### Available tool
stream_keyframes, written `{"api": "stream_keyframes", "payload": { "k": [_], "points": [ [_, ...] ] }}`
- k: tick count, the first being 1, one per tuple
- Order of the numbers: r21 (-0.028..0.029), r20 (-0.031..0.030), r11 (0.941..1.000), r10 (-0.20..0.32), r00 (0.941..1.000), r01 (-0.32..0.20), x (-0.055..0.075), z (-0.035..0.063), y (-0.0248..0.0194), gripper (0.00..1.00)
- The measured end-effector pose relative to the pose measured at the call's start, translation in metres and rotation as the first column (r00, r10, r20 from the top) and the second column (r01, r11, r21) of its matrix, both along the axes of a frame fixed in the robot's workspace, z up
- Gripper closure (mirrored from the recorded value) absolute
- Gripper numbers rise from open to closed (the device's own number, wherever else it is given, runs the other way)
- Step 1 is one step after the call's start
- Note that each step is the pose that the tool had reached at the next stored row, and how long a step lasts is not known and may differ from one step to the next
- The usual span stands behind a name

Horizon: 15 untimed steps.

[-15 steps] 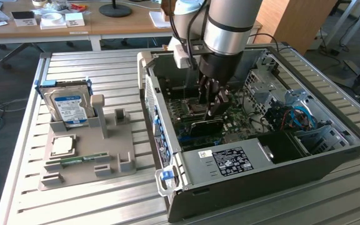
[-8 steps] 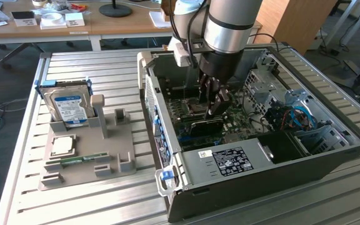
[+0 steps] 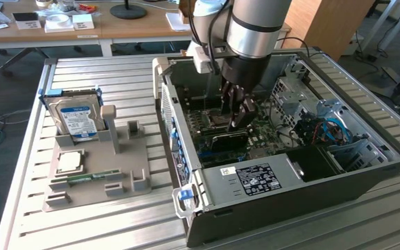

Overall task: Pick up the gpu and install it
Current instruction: 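Insert the gpu into the slot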

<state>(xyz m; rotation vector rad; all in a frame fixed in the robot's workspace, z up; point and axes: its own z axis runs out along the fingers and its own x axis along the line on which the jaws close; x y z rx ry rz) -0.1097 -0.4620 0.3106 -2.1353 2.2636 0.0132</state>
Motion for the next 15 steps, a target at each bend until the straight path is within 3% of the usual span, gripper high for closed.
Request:
{"api": "stream_keyframes", "payload": {
  "k": [15],
  "points": [
    [0.0002, 0.0001, 1.0, 0.0, 1.0, 0.0, 0.0, 0.0073, 0.0, 0.43]
  ]
}}
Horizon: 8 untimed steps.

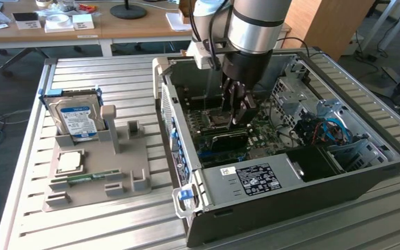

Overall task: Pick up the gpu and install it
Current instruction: 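Insert the gpu into the slot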

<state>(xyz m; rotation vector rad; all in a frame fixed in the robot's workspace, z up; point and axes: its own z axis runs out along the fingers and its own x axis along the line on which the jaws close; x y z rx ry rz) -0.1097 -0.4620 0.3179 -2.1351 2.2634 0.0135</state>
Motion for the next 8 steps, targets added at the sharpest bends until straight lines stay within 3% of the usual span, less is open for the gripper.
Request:
{"api": "stream_keyframes", "payload": {
  "k": [8],
  "points": [
    [0.0003, 0.0002, 1.0, 0.0, 1.0, 0.0, 0.0, 0.0015, 0.0, 0.43]
  ]
}}
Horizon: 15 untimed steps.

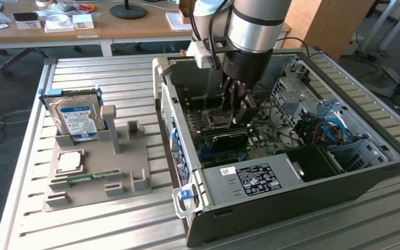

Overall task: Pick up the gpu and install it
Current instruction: 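Insert the gpu into the slot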

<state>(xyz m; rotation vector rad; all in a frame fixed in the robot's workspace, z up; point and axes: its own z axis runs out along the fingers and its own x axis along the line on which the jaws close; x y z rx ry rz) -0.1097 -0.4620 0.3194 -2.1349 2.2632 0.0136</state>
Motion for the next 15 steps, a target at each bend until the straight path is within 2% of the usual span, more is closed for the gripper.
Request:
{"api": "stream_keyframes", "payload": {
  "k": [15],
  "points": [
    [-0.0004, -0.0002, 1.0, 0.002, 1.0, -0.002, 0.0, 0.0033, 0.0001, 0.43]
  ]
}}
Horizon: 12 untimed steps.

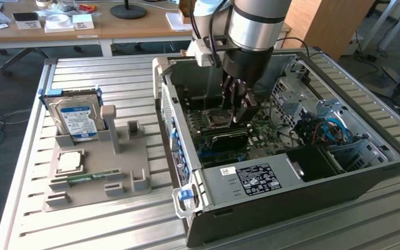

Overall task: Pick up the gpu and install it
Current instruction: 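Insert the gpu into the slot, then press down on the gpu until it lock into place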

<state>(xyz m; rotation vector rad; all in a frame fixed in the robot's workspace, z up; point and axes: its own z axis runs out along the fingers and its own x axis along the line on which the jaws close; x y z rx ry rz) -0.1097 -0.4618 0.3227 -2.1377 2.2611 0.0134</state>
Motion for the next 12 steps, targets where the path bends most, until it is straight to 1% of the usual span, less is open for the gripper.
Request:
{"api": "stream_keyframes", "payload": {
  "k": [5, 12],
  "points": [
    [0.0, 0.0, 1.0, 0.007, 1.0, -0.007, 0.0, 0.0, 0.0021, 0.43],
    [0.0001, 0.0, 1.0, 0.007, 1.0, -0.007, 0.0, 0.0, 0.0021, 0.43]
  ]
}}
